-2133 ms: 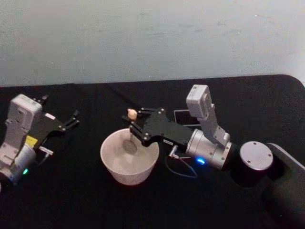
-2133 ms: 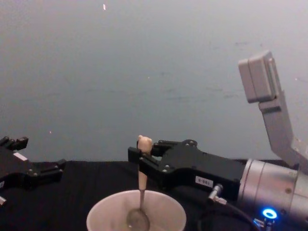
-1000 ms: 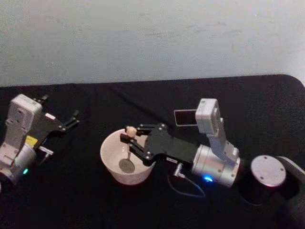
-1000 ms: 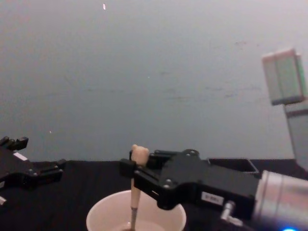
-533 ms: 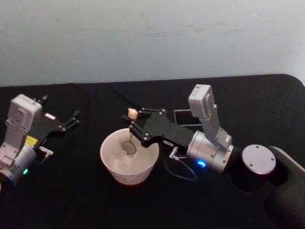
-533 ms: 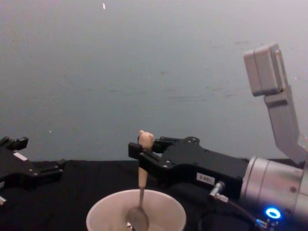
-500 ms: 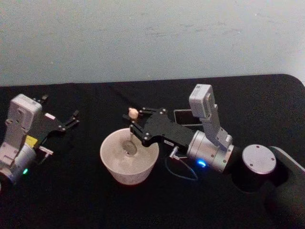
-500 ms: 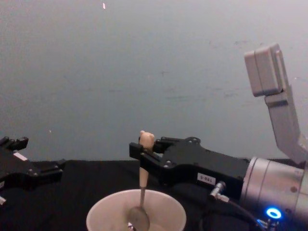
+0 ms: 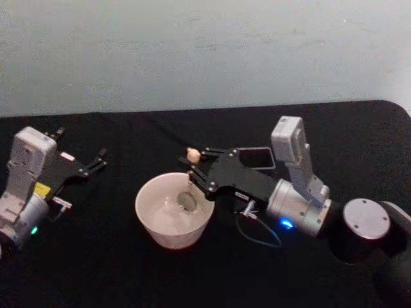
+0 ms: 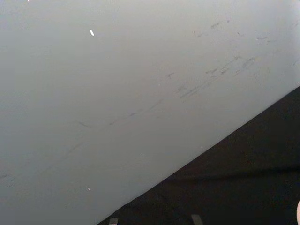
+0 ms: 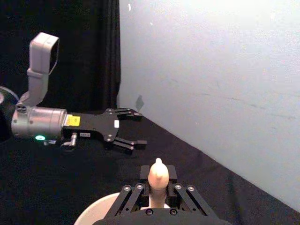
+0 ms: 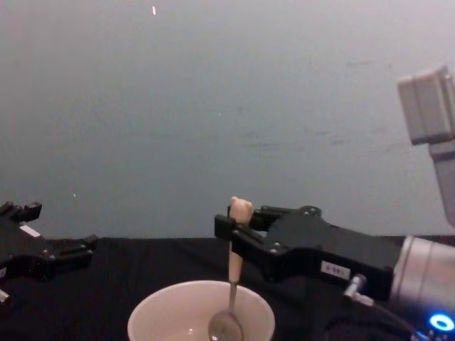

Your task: Pick up the stirring spoon with one hand, stir inside the cup, then place it back in its original position.

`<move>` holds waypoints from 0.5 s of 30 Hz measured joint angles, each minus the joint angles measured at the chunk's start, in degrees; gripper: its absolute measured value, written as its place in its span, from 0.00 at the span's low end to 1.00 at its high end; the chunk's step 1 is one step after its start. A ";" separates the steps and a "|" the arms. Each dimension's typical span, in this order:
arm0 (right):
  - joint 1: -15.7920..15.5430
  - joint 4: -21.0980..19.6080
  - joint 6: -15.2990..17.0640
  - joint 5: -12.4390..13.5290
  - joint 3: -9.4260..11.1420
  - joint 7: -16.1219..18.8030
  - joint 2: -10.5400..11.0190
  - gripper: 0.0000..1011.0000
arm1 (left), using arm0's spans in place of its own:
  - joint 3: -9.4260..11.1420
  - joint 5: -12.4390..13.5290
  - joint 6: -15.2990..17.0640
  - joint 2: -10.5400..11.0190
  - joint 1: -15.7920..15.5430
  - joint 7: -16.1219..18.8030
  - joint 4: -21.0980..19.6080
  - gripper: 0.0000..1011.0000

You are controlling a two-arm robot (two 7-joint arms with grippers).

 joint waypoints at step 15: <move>-3.30 -5.37 1.54 1.64 -1.72 2.65 2.71 0.20 | 0.00 0.00 0.00 0.00 0.00 0.00 0.00 0.99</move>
